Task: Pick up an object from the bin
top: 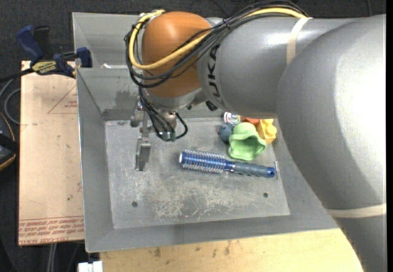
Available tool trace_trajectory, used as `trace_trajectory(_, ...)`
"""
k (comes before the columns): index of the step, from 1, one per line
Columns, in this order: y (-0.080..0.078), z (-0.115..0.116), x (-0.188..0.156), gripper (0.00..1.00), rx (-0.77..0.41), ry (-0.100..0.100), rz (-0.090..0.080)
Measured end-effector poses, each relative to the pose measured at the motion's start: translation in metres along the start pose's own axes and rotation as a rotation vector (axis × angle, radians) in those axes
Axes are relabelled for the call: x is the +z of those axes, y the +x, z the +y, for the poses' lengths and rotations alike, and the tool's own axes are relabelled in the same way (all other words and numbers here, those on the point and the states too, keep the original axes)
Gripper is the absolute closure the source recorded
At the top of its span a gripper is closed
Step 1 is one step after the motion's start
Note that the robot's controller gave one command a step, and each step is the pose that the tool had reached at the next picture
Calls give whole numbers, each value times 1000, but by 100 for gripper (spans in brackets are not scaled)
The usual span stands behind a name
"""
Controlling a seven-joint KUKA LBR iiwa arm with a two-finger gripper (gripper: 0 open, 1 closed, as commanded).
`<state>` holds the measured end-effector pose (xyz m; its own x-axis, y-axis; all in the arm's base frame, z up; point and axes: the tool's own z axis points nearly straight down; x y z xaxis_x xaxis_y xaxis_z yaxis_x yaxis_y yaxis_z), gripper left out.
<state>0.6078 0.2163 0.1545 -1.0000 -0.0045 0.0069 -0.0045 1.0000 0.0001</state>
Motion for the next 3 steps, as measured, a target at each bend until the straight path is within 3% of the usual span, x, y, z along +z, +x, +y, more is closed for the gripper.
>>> trace_trajectory(1, 69, -65, 83, 0, -18, -6, -21)
trace_trajectory(2, 38, -144, 53, 0, -15, 2, -15)
trace_trajectory(3, 22, -191, 55, 0, 129, 0, -10)
